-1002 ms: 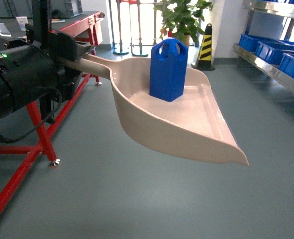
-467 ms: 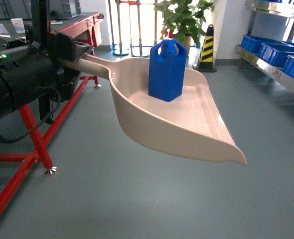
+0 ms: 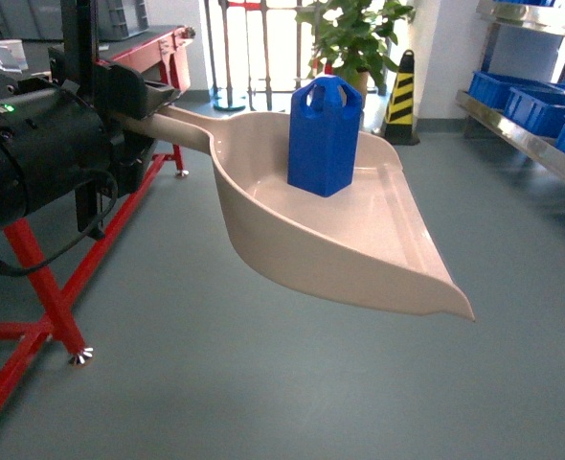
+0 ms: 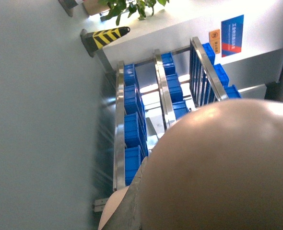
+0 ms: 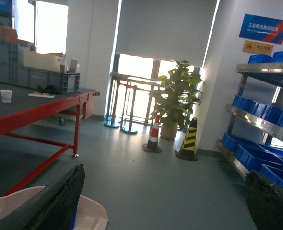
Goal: Place part in tray to right shelf
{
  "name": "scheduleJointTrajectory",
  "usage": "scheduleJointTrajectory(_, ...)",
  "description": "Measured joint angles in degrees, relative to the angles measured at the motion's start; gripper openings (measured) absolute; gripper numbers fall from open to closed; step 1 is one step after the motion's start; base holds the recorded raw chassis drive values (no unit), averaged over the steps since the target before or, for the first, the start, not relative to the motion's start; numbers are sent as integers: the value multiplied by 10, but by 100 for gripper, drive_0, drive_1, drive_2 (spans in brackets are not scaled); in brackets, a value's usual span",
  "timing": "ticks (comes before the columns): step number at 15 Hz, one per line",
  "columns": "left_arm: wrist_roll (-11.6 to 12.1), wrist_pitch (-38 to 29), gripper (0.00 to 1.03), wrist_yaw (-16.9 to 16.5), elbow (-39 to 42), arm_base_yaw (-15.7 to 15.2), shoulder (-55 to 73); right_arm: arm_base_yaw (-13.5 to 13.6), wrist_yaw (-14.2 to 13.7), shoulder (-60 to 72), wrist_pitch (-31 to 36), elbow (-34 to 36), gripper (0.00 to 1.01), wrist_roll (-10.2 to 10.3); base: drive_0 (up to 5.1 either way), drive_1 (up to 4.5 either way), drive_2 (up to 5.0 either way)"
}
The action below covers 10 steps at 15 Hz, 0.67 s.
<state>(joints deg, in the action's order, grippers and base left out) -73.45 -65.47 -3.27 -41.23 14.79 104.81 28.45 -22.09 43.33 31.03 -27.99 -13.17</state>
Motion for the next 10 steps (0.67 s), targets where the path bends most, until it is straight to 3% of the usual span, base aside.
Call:
scheduleJointTrajectory(7, 0, -1, 14, 1, 0, 0, 0, 0, 0, 0, 1, 0, 98, 0, -6, 424, -436)
scheduleJointTrajectory(10, 1, 5, 14, 5, 0, -6, 0, 0, 0, 5, -2, 0, 98, 0, -175, -175, -175)
